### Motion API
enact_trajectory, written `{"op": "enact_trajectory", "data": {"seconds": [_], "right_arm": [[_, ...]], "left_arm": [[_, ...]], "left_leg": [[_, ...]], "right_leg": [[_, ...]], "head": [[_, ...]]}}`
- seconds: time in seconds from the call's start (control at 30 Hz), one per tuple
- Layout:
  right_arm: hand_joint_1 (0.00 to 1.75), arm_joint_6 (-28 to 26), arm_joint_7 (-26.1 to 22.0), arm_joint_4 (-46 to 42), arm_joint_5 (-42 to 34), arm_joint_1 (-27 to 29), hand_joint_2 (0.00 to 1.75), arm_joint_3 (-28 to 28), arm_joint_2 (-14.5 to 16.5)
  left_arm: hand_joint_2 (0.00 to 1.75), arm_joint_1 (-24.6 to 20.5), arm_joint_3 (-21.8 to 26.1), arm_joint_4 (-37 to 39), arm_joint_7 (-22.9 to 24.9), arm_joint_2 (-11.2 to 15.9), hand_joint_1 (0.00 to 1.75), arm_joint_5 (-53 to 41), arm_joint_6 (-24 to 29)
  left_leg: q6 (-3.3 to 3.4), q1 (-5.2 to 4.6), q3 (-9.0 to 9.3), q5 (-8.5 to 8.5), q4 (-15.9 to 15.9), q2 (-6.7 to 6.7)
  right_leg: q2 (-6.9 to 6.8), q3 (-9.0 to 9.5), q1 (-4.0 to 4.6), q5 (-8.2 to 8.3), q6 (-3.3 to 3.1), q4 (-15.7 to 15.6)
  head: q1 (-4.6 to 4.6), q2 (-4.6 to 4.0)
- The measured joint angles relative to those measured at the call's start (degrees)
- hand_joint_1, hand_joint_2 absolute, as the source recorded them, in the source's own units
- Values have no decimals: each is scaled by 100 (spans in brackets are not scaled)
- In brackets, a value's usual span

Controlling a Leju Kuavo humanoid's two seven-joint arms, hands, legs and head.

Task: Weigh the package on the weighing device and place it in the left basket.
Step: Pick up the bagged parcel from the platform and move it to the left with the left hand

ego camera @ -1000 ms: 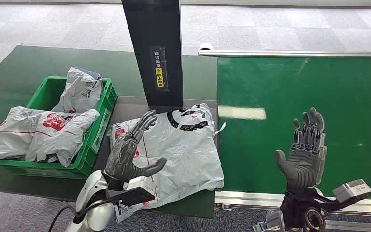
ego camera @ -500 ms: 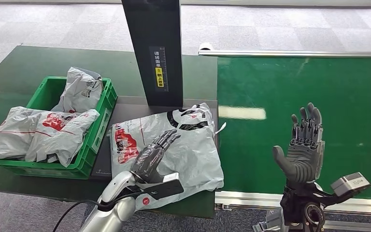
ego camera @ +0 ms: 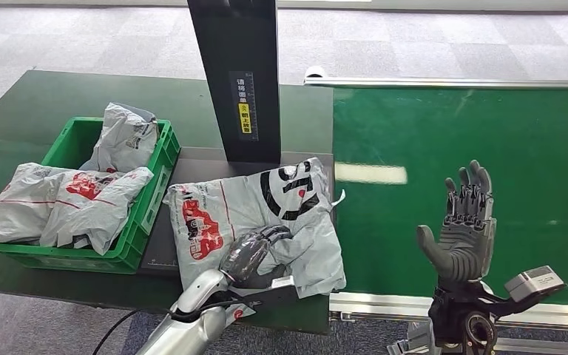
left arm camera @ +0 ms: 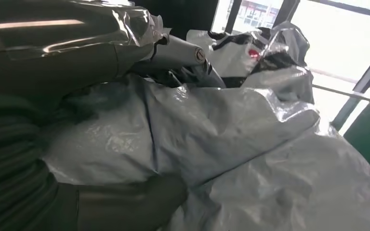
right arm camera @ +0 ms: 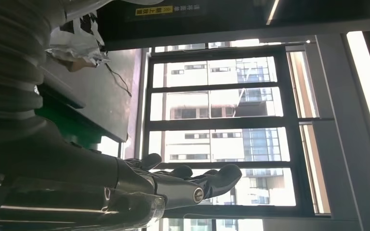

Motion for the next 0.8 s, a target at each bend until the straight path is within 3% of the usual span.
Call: {"op": "enact_trajectory", "data": {"seconds": [0.13, 0.3, 0.63, 0.73, 0.8], "right_arm": [[0, -6, -10, 2, -18, 30, 175, 4, 9], [0, -28, -10, 7, -44, 31, 175, 3, 13], [0, -136, -23, 9, -145, 88, 175, -35, -2], [0, -132, -34, 8, -161, 133, 175, -56, -4], [0, -120, -42, 7, -167, 157, 175, -65, -3]], "left_arm": [[175, 131, 23, -186, -220, 9, 175, 220, 339], [175, 418, 110, -939, -494, 67, 175, 698, 740], [175, 981, 428, -3917, -978, 330, 175, 1517, 1426], [175, 1082, 554, -4682, -922, 418, 175, 1233, 1758], [175, 1083, 700, -4978, -641, 480, 175, 752, 2005]], "left_leg": [[0, 0, 2, 0, 0, 1], [-1, 1, -6, 0, 0, 2], [-1, 1, -11, 0, 0, 2], [-1, 1, -11, 0, -1, 2], [-1, 1, -10, 0, -1, 2]], "right_leg": [[0, -1, 0, 0, 0, 0], [0, -9, 1, 0, 0, 0], [1, -14, 1, -1, 0, 0], [1, -14, 1, -1, -1, 0], [1, -13, 1, -1, -1, 0]], "head": [[-1, 0], [-1, 0], [-1, 0], [-1, 0], [0, 0]]}}
